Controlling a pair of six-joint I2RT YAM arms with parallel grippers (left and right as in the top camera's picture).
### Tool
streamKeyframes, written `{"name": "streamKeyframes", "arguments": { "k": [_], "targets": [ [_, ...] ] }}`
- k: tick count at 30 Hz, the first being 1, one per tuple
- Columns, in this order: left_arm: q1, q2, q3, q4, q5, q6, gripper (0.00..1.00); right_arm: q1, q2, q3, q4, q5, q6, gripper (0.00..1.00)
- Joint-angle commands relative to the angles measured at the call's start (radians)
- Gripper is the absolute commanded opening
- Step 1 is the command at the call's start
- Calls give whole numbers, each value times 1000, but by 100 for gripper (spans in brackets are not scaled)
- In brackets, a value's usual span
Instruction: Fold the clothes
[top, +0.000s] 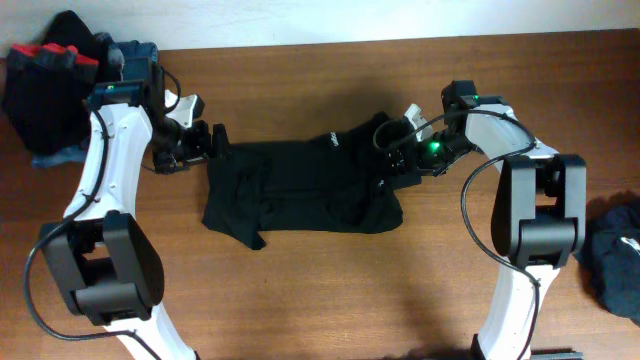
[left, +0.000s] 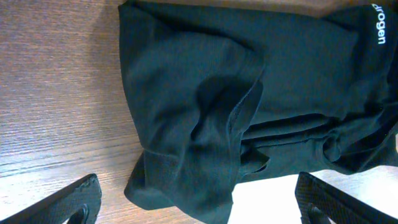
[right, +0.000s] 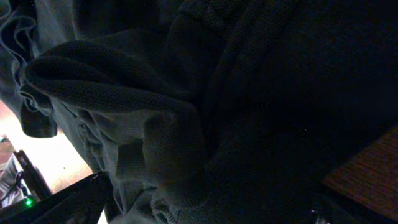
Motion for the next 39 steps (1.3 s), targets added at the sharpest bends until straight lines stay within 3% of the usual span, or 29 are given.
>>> {"name": "streamKeyframes", "arguments": {
  "k": [1,11,16,26,32,36,39],
  "targets": [
    [0,-12,6,-1,17,8,99,31,54,-23,-3,21,-8,99],
    [0,-12,6,-1,17,9,99,76,54,-23,10,39,31,100],
    [0,-12,6,-1,17,9,99,75,54,-23,16,75,64,92],
    [-2,-12,6,-1,17,9,99,75,53,-23,35,94,125,61],
    [-2,-12,6,-1,17,9,99,75,52,-22,47,93,134,24],
    [-2,-12,6,-1,16,9,99,75,44,-22,48,98,161,9],
    [-2,-12,6,-1,16,9,99,75,29,-19,47,152,207,4]
  ]
}}
